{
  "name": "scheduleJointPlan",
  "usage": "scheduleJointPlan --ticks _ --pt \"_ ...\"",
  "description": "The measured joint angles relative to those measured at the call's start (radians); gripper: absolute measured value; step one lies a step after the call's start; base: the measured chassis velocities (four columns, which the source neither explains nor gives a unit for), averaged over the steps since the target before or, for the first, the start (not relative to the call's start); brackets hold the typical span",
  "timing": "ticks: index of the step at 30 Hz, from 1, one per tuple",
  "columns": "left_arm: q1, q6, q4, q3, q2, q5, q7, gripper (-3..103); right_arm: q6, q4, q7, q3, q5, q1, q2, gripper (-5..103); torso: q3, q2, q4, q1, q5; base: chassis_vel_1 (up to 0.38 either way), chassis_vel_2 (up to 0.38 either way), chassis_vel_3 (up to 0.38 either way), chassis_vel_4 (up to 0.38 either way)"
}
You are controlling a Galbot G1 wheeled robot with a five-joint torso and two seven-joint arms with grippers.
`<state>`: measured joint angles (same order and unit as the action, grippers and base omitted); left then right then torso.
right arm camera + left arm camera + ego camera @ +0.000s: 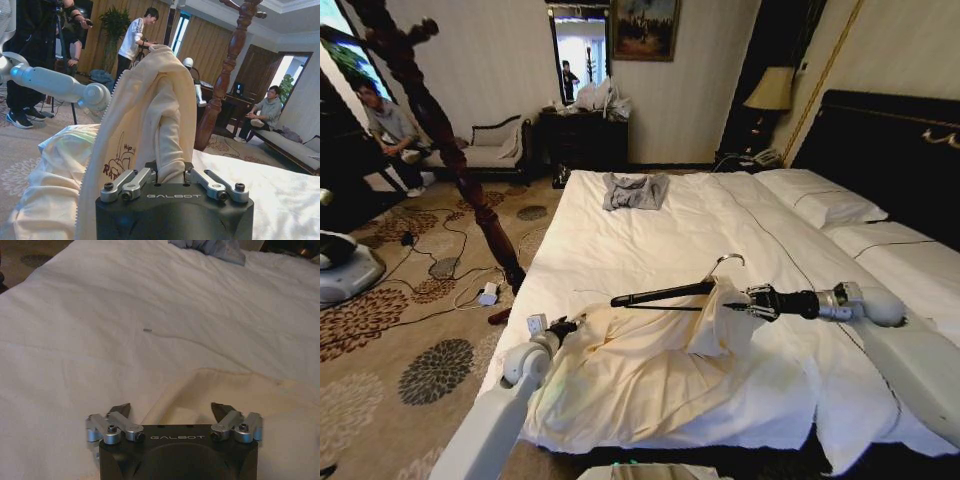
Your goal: Pick up the clothes from the bed and hang them on the clothes hanger.
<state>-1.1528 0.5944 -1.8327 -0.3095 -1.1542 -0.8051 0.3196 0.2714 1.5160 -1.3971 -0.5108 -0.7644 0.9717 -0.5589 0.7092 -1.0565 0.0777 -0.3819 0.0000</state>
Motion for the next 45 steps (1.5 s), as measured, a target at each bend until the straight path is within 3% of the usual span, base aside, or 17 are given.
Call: scheduleJointPlan --ticks 1,3,6,8,9,12,15,18,21,22,24,30,32,33,34,39,45 --pt "0.001 0.000 0.005 0.002 -0.001 0.002 0.000 99 0.000 0.000 0.000 0.000 0.001 0.000 0.000 19 0.000 0.000 -0.0001 0.000 0.0000 0.000 0.000 0.000 0.000" --pt "0.002 0.000 0.007 0.003 -0.001 0.003 0.000 99 0.000 0.000 0.000 0.000 0.001 0.000 0.000 19 0.000 0.000 0.0000 0.000 0.0000 0.000 0.000 0.000 0.000" --pt "0.003 -0.005 0.011 0.004 0.002 0.001 -0.003 85 0.000 0.001 0.000 0.000 0.004 0.000 -0.002 19 0.000 0.000 -0.0001 0.000 0.0000 0.000 0.000 0.000 0.000" --pt "0.002 -0.006 0.011 0.003 0.003 -0.002 -0.004 85 0.000 0.002 0.000 0.000 0.004 -0.001 -0.002 19 0.000 0.000 0.0000 0.000 0.0000 0.000 0.000 0.000 0.000" --pt "-0.002 -0.008 0.009 0.002 0.006 -0.016 -0.006 74 0.000 0.003 0.000 0.000 0.005 -0.001 -0.002 19 0.000 0.000 0.0000 0.000 0.0000 0.000 0.000 0.000 0.000" --pt "-0.003 -0.009 0.007 -0.001 0.007 -0.033 -0.007 68 0.000 0.004 0.001 0.000 0.005 -0.001 -0.002 19 0.000 0.000 -0.0001 0.000 0.0000 0.000 0.000 0.000 0.000" --pt "-0.001 -0.010 0.008 -0.002 0.005 -0.058 -0.007 53 0.000 0.004 0.003 0.001 0.006 -0.001 -0.001 19 0.000 0.000 0.0000 0.000 0.0000 0.000 0.000 0.000 0.000" --pt "0.001 -0.012 0.010 -0.002 0.003 -0.062 -0.008 47 0.000 0.005 0.006 0.001 0.006 -0.002 0.000 19 0.000 0.000 0.0000 0.000 0.0000 0.000 0.000 0.000 0.000" --pt "0.002 -0.022 0.008 -0.006 0.003 -0.063 -0.012 30 0.000 0.006 0.017 0.001 0.008 0.001 0.000 19 0.000 0.000 -0.0001 0.000 -0.0001 0.000 0.000 0.000 0.000" --pt "0.002 -0.022 0.008 -0.006 0.003 -0.063 -0.012 30 0.000 0.006 0.017 0.001 0.008 0.001 0.000 19 0.000 0.000 -0.0001 0.000 -0.0001 0.000 0.000 0.000 0.000" --pt "0.004 -0.035 0.002 -0.013 0.005 -0.063 -0.020 20 0.001 0.006 0.029 0.001 0.011 0.005 0.001 19 0.000 0.000 0.0000 0.000 -0.0001 0.000 0.000 0.000 0.000" --pt "0.025 -0.091 -0.052 -0.062 0.027 -0.102 -0.059 2 0.000 0.013 0.091 0.004 0.039 0.019 0.001 19 0.000 0.000 0.0000 0.000 0.0000 0.000 0.000 0.000 0.000" --pt "0.030 -0.099 -0.062 -0.073 0.031 -0.113 -0.062 0 -0.002 0.017 0.098 0.005 0.043 0.022 0.002 19 0.000 0.000 -0.0001 0.000 -0.0001 0.000 0.000 0.000 0.000" --pt "0.067 -0.117 -0.121 -0.137 0.053 -0.202 -0.063 0 -0.012 0.040 0.108 0.014 0.051 0.040 0.005 19 0.000 0.000 0.0000 0.000 0.0000 0.000 0.000 0.000 0.000" --pt "0.076 -0.117 -0.140 -0.152 0.061 -0.219 -0.063 0 -0.013 0.046 0.108 0.016 0.057 0.045 0.005 19 0.000 0.000 0.0000 0.000 -0.0001 0.000 0.000 0.000 0.000" --pt "0.084 -0.116 -0.197 -0.185 0.083 -0.257 -0.064 0 -0.022 0.068 0.117 0.029 0.084 0.055 -0.002 19 0.000 0.000 0.0000 0.000 -0.0001 0.000 0.000 0.000 0.000" --pt "0.062 -0.102 -0.362 -0.226 0.097 -0.327 -0.067 0 -0.045 0.095 0.234 0.071 0.151 0.058 -0.028 19 0.000 0.000 0.0000 0.000 -0.0001 0.000 0.000 0.000 0.000"
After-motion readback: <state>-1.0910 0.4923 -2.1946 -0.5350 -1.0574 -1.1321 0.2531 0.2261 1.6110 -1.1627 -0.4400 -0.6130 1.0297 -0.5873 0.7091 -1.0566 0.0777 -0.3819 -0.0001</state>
